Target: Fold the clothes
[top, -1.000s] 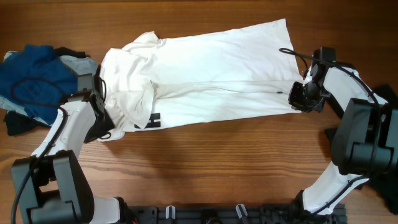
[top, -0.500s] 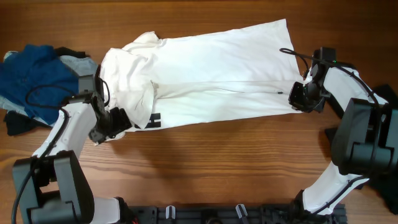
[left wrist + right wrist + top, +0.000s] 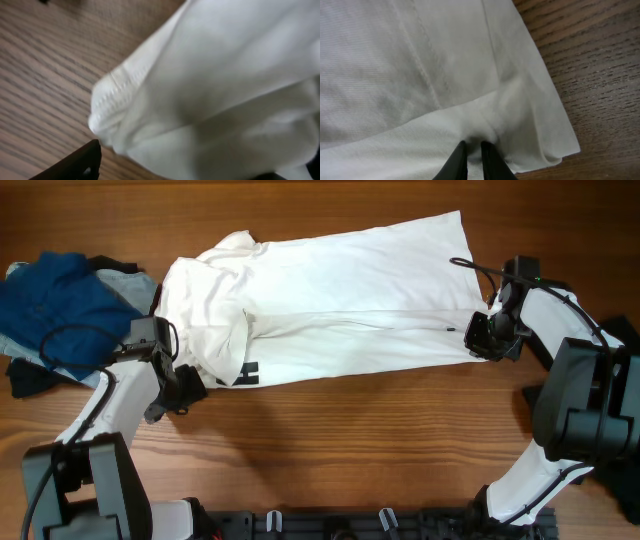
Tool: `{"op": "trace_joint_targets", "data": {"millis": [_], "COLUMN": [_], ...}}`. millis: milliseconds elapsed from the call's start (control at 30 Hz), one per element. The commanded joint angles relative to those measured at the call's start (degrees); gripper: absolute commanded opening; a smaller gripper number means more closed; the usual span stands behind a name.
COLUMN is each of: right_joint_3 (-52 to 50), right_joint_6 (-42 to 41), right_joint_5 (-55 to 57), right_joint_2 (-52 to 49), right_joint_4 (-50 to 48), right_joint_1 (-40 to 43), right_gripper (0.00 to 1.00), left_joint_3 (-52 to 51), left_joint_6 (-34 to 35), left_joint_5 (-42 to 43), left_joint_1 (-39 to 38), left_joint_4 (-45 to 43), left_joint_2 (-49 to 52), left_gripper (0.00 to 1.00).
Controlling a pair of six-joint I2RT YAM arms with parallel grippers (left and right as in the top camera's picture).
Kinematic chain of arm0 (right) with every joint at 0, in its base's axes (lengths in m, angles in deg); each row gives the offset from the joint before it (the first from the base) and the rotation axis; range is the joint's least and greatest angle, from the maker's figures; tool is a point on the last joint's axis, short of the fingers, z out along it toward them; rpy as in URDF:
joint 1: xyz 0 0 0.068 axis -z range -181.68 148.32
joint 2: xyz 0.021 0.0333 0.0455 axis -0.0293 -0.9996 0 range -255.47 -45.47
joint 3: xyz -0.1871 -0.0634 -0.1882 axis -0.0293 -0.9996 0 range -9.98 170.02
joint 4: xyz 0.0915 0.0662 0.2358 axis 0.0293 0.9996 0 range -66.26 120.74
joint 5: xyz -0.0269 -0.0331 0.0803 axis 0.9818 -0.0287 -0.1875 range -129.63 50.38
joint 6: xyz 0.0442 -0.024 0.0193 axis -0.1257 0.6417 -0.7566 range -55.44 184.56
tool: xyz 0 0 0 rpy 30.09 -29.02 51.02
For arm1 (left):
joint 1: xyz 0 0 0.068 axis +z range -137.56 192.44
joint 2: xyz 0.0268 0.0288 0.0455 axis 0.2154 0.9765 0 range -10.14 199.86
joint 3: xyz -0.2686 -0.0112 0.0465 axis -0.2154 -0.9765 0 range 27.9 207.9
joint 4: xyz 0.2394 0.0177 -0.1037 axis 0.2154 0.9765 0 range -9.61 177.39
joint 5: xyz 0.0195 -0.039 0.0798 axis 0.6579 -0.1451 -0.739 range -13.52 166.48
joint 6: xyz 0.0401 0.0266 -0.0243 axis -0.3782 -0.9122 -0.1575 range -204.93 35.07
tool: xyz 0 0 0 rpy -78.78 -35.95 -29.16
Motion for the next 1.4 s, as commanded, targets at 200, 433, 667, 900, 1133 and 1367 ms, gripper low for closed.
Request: {"op": "trace_joint_targets", "data": {"millis": [200, 433, 667, 900, 1133, 1367], "right_joint_3": [-1.6, -1.6, -1.6, -1.6, -1.6, -1.3], "right_joint_6": [-0.7, -0.4, -0.4, -3.3, -14.0, 1.2], "right_joint_5": [4.0, 4.0, 4.0, 4.2, 7.6, -6.2], "right_joint_2": [-1.2, -1.2, -1.2, -1.2, -0.6, 10.0], "right_joint_4": [0.2, 0.4, 0.4, 2.4, 11.5, 7.5], "right_joint_1": [0.8, 0.8, 0.8, 1.5, 8.8, 8.7], "right_gripper": [0.12, 0.12, 0.12, 0.11, 0.04, 0.34], "left_joint_3": [-0.5, -0.8, -0.2, 0.4, 0.7, 2.7], "left_joint_6": [-0.1, -0.1, 5.0, 4.3, 6.0, 3.3], "left_joint_5": [5.6, 3.1, -27.4, -26.6, -24.2, -11.8], "left_joint_1": [0.1, 0.1, 1.2, 1.2, 1.2, 1.2], "left_joint_4": [-3.7, -3.2, -1.1, 1.2, 3.2, 0.9], "left_joint_2": [-1.6, -1.5, -2.2, -2.3, -2.5, -7.0], "left_gripper": [0.72, 0.22, 0.07, 0.17, 0.15, 0.24]}}
